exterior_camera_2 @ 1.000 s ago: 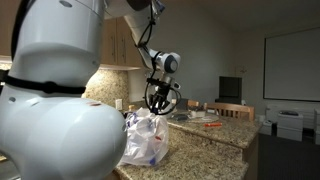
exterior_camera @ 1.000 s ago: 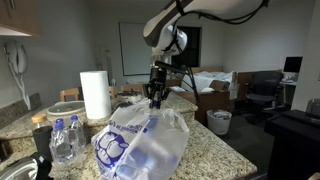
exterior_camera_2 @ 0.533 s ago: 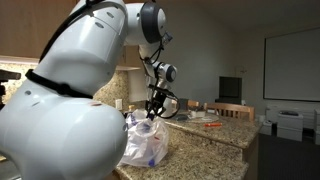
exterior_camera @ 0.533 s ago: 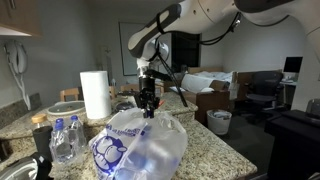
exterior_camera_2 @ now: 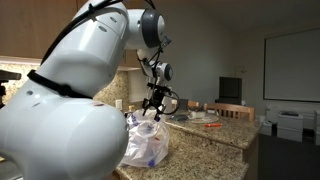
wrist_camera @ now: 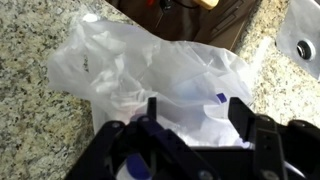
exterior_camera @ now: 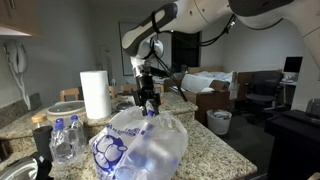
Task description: Put the empty water bottles on the counter in the plastic bag
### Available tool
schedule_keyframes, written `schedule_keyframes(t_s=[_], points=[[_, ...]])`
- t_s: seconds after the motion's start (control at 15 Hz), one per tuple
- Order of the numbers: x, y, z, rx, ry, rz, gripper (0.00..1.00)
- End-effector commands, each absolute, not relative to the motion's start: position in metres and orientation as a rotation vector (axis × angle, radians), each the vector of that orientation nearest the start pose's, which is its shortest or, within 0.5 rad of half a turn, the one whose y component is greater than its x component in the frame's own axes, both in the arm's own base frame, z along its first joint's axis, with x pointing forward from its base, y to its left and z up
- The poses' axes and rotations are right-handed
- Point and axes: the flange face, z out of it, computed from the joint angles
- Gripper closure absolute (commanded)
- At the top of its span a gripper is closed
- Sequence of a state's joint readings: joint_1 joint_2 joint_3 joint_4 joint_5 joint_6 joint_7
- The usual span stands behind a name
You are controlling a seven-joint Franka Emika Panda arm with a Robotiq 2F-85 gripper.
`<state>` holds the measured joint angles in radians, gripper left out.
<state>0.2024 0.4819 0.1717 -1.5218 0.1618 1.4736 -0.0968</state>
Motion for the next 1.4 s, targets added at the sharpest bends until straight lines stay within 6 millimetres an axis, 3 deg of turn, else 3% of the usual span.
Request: schedule_keyframes(t_s=[0.0,0.47,0.73,1.07,1.33], points=[[0.586,0.229,0.371,-2.811,-0.702,0.741,0.01],[0.598,0.228,0.373,-2.805,-0.795,0.692,0.0],[0.599,0.215,0.382,-2.841,-0.702,0.604,0.0],[0.589,0.16,0.41,-2.877,-0.491,0.271,0.0],[0.569,0.099,0.43,-2.933,-0.304,0.049,0.0]])
